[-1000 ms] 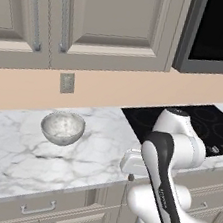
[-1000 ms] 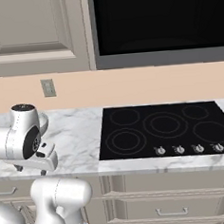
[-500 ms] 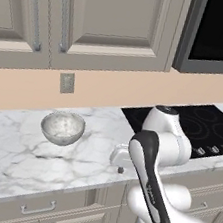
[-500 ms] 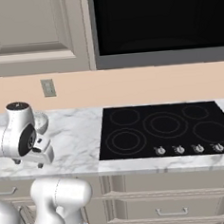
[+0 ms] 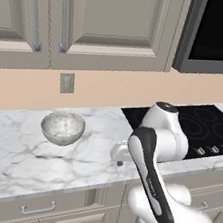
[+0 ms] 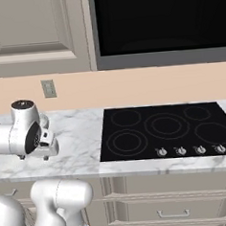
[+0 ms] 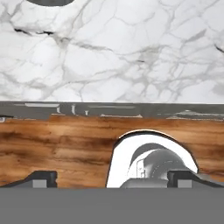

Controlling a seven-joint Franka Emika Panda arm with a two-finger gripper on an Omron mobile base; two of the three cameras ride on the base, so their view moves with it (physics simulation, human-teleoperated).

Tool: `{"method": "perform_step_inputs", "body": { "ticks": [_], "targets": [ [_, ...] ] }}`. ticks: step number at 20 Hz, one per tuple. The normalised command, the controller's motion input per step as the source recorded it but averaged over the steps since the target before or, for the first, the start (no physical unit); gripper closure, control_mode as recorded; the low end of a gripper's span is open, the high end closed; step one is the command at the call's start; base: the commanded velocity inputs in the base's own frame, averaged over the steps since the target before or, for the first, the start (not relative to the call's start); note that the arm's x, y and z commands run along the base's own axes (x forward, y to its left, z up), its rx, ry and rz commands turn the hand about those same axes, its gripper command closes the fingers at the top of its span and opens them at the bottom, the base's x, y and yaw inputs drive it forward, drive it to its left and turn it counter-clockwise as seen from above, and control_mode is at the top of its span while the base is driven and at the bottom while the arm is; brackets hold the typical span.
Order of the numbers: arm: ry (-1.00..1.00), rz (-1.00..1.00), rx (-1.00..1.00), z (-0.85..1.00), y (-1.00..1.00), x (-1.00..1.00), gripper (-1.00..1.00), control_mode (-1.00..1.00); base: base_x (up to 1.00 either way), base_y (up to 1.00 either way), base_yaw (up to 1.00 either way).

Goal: Pick the cup and bowl from the counter and place them on the counter next to the sink.

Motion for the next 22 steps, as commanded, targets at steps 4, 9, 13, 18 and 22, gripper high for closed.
{"method": "perform_step_inputs", "body": {
  "ticks": [4,9,13,18,22],
  "targets": [
    [-0.14,0.07,0.06,0.0,-0.01,0.81,-1.0,-1.0,0.0,0.0,0.0],
    [-0.11,-0.02,0.02,0.0,0.09,0.72,-1.0,-1.0,0.0,0.0,0.0],
    [-0.05,-0.1,0.0,0.0,0.47,0.55,-1.0,-1.0,0.0,0.0,0.0],
    [0.05,-0.07,0.0,0.0,0.68,0.53,-1.0,-1.0,0.0,0.0,0.0],
    [0.01,-0.07,0.0,0.0,0.54,0.56,-1.0,-1.0,0.0,0.0,0.0]
  ]
}}
